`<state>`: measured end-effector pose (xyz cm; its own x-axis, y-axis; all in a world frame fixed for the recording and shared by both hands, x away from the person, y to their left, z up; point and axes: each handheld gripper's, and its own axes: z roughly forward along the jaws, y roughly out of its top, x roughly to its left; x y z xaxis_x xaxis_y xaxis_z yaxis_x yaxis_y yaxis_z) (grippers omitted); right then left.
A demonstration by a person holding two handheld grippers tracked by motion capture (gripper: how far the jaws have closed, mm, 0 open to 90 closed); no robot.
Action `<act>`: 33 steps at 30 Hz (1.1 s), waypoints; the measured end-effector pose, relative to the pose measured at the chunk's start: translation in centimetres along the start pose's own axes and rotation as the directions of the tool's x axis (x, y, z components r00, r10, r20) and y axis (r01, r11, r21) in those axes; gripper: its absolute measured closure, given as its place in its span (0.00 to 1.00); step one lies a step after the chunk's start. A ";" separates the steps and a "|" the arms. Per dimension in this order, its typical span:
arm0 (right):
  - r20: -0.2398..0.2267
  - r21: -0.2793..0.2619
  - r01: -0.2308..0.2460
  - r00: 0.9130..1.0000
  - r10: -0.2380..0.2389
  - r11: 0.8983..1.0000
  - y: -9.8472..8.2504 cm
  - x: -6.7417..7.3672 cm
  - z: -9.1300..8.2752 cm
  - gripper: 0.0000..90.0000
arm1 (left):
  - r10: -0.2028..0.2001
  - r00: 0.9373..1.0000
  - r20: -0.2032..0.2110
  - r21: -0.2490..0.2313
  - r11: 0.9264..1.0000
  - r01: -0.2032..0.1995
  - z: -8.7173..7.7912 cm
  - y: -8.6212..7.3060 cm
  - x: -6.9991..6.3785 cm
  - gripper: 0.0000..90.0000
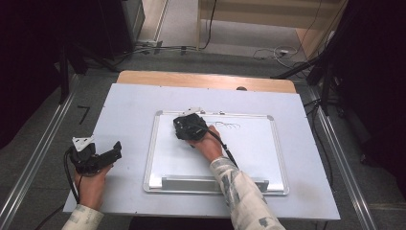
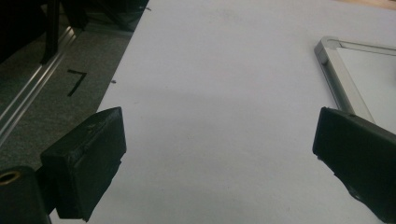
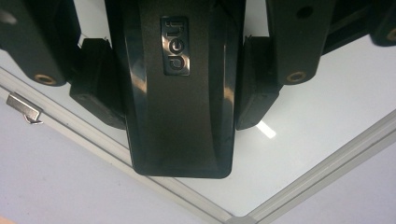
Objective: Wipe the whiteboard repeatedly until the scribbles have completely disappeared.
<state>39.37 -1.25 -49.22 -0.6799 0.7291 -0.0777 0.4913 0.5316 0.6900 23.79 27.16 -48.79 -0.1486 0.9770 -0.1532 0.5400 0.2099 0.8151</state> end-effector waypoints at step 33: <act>0.040 0.034 -0.027 0.999 0.026 0.999 -1.1 -1.6 -1.1 0.43 | 0.002 1.000 0.001 -0.003 1.000 -0.002 0.2 0.1 -0.3 0.03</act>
<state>39.32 -3.44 -49.02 -0.6445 0.7595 -0.0886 0.5278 0.5257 0.6672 23.99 26.93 -48.79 -0.1463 0.9775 -0.1523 0.5380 0.2078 0.8169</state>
